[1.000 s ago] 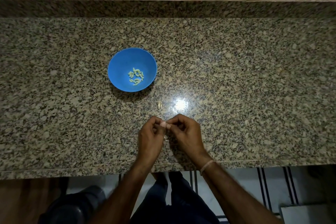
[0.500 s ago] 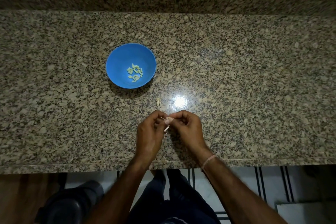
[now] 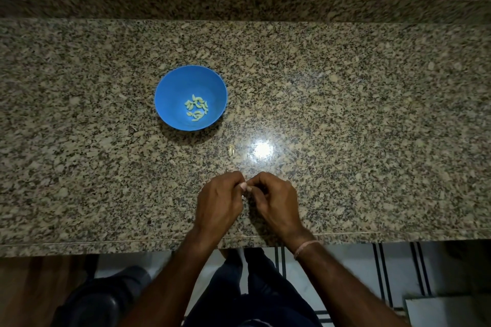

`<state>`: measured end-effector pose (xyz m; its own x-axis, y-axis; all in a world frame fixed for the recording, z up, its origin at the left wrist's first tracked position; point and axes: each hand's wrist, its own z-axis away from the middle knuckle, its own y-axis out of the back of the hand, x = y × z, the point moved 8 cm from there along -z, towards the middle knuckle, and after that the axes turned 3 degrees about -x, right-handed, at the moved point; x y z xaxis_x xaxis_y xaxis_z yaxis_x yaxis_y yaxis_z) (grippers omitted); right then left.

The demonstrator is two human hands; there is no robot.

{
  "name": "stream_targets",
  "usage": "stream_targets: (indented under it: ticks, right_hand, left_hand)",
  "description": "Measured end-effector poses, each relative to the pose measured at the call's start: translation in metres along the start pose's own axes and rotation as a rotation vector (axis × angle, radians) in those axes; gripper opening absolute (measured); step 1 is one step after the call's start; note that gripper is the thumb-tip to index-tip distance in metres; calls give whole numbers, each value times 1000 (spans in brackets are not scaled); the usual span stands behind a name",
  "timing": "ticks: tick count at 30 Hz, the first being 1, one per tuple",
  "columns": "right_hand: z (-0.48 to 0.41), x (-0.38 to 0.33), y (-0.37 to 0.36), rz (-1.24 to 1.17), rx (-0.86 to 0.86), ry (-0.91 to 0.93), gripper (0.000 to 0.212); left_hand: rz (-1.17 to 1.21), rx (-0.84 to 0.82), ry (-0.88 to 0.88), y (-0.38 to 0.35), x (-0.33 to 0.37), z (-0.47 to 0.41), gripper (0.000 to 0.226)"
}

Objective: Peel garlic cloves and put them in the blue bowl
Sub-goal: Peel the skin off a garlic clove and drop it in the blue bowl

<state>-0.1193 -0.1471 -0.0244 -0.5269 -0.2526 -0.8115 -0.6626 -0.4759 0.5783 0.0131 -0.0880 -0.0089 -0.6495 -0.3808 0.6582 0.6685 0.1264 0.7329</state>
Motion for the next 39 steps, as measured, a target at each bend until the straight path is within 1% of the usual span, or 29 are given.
stream_targets:
  ticks: [2, 6, 7, 9, 12, 14, 17, 20, 23, 25, 26, 28, 31, 32, 33, 34, 35, 36, 37, 38, 39]
  right_hand:
    - [0, -2, 1, 45, 25, 25, 8]
    - [-7, -15, 1, 251, 25, 140, 5]
    - [-9, -17, 1, 272, 22, 159, 5]
    - [-10, -21, 4, 205, 32, 162, 8]
    - [-10, -16, 8, 24, 74, 88, 13]
    - [-9, -12, 7, 49, 91, 59, 13]
    - [-8, -7, -1, 97, 61, 44, 15]
    - [-7, 0, -1, 44, 54, -25, 18]
    - [-10, 7, -1, -55, 24, -147, 18]
    - [-12, 9, -3, -156, -3, -210, 17]
    - [-13, 6, -2, -161, -2, -202, 17]
    - [-15, -4, 2, -73, 25, -108, 14]
    - [-15, -21, 7, 134, 78, 67, 12]
    - [-14, -24, 7, 202, 83, 110, 9]
    - [-15, -26, 8, 263, 86, 141, 8]
    - [-15, -27, 9, 300, 89, 154, 9]
    - [-16, -27, 9, 291, 88, 139, 11]
    - [-16, -26, 10, 234, 76, 88, 13]
    - [-17, -22, 11, 135, 55, 1, 15]
    - [-18, -15, 10, 9, 28, -104, 15]
    - [-17, -8, 8, -111, 3, -201, 15]
  left_hand:
    - [18, -18, -22, -7, 1, 0, 22]
    - [88, -20, 38, -19, -2, 4, 20]
    - [105, -14, 56, -20, -4, 5, 20]
    - [172, -12, 74, -19, -3, 5, 21]
    - [271, -29, 92, -16, -1, 0, 24]
    - [231, -41, 90, -18, -1, -2, 23]
    - [233, -58, 116, -24, -9, -1, 25]
    - [269, -28, 65, -22, -10, 3, 26]
    - [209, 6, -19, -17, -3, 4, 23]
    - [180, 2, -8, -18, -3, 3, 24]
    - [210, -12, 35, -19, -5, 3, 24]
    - [398, -72, 209, -23, -10, 3, 25]
    - [827, -198, 507, -40, -12, 6, 25]
    - [976, -219, 591, -45, -11, 8, 23]
    - [1067, -222, 641, -47, -10, 9, 22]
    - [1065, -207, 633, -44, -10, 9, 22]
    - [941, -167, 554, -37, -11, 7, 24]
    - [735, -110, 427, -27, -10, 5, 25]
    - [509, -46, 293, -18, -8, 4, 25]
    - [341, 12, 176, -12, -4, 5, 24]
    - [231, 47, 86, -8, 1, 6, 23]
